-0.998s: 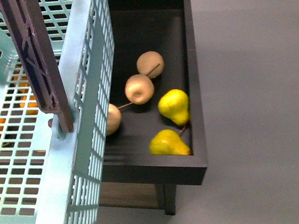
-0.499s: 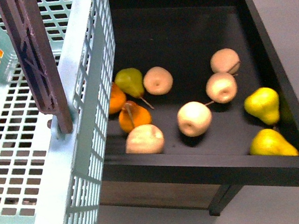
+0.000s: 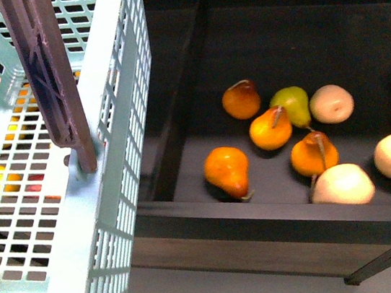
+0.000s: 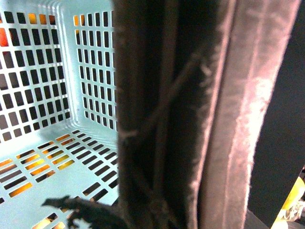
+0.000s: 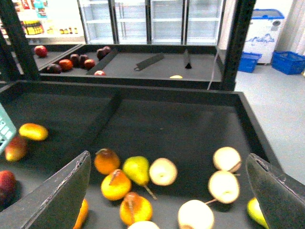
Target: Pick mango and avocado into basket
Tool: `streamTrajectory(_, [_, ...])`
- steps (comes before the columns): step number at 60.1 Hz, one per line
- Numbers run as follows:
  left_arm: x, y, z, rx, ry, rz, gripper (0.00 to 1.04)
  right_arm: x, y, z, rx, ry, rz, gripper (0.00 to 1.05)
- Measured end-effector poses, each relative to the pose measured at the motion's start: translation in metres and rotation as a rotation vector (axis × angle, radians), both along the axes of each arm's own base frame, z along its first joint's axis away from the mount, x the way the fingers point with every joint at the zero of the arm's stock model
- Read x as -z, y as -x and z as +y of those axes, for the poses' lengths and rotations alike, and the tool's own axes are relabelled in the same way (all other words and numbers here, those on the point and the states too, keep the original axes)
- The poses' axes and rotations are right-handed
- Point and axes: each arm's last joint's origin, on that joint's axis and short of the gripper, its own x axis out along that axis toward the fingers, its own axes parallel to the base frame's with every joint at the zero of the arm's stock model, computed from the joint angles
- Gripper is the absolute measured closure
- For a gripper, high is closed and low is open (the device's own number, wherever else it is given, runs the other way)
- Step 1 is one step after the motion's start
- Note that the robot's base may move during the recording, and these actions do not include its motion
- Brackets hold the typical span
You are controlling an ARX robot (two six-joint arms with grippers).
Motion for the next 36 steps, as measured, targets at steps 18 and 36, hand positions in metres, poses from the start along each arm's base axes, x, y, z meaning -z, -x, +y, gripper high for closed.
streamTrajectory(18, [0.0001,0.0000,0.0003,-0.001,-0.001,0.000,0.90,-0.0001,0.0000,0.0000,0.001,0.000,0.000,0.09])
streamTrajectory(36, [0.0001,0.0000,0.0003,-0.001,-0.001,0.000,0.90,0.0001,0.0000,-0.0001,0.002,0.001,0.001,0.09])
